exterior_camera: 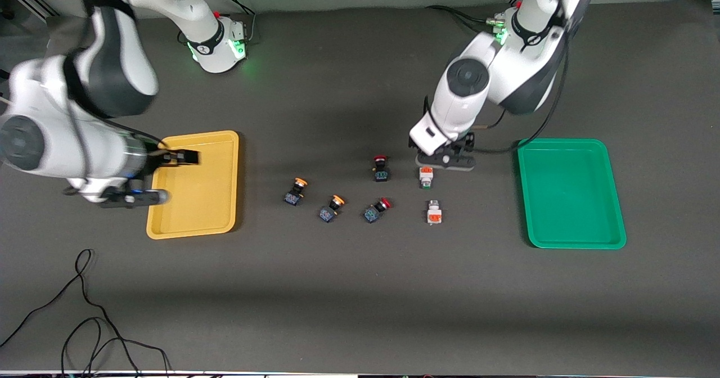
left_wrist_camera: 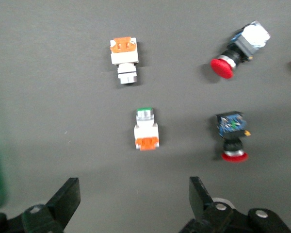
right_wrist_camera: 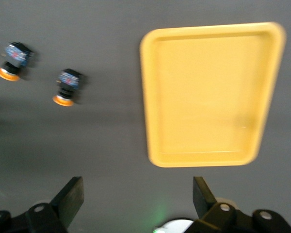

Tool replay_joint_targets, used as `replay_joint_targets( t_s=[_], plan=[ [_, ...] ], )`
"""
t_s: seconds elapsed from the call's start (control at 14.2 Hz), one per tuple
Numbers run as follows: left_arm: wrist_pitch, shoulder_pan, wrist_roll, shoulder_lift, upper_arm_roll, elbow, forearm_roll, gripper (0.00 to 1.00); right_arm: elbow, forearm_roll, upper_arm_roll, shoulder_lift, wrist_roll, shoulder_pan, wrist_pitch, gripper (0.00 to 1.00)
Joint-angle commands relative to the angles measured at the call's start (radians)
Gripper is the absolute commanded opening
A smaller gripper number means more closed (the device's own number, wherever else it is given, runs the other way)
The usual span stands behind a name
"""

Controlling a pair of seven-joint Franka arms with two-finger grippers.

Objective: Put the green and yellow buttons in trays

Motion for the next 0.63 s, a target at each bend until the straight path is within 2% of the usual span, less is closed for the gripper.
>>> replay_joint_targets(
  t_s=[0.0, 0.14, 0.35, 0.56],
  plan=[
    [0.113, -0.015, -0.034, 0.129, 0.02, 0.013, 0.039, 1.0, 0.01, 0.07, -0.005, 0.091, 0.109, 0.075, 0.08, 1.0],
    [0.153, -0.015, -0.064, 0.178, 0.022, 0.01, 0.074, 1.0, 0.01, 0.089, -0.005, 0.156, 0.14, 0.124, 0.147, 1.0],
    [0.216, -0.019, -0.118, 0.235, 0.022, 0.013, 0.093, 1.0, 0.005, 0.187, -0.005, 0.229, 0.192, 0.146, 0.238, 1.0],
    [0.257, -0.021, -0.148, 0.279, 0.022, 0.014, 0.093, 0.97, 0.004, 0.205, -0.007, 0.298, 0.289, 0.199, 0.333, 1.0]
  ],
)
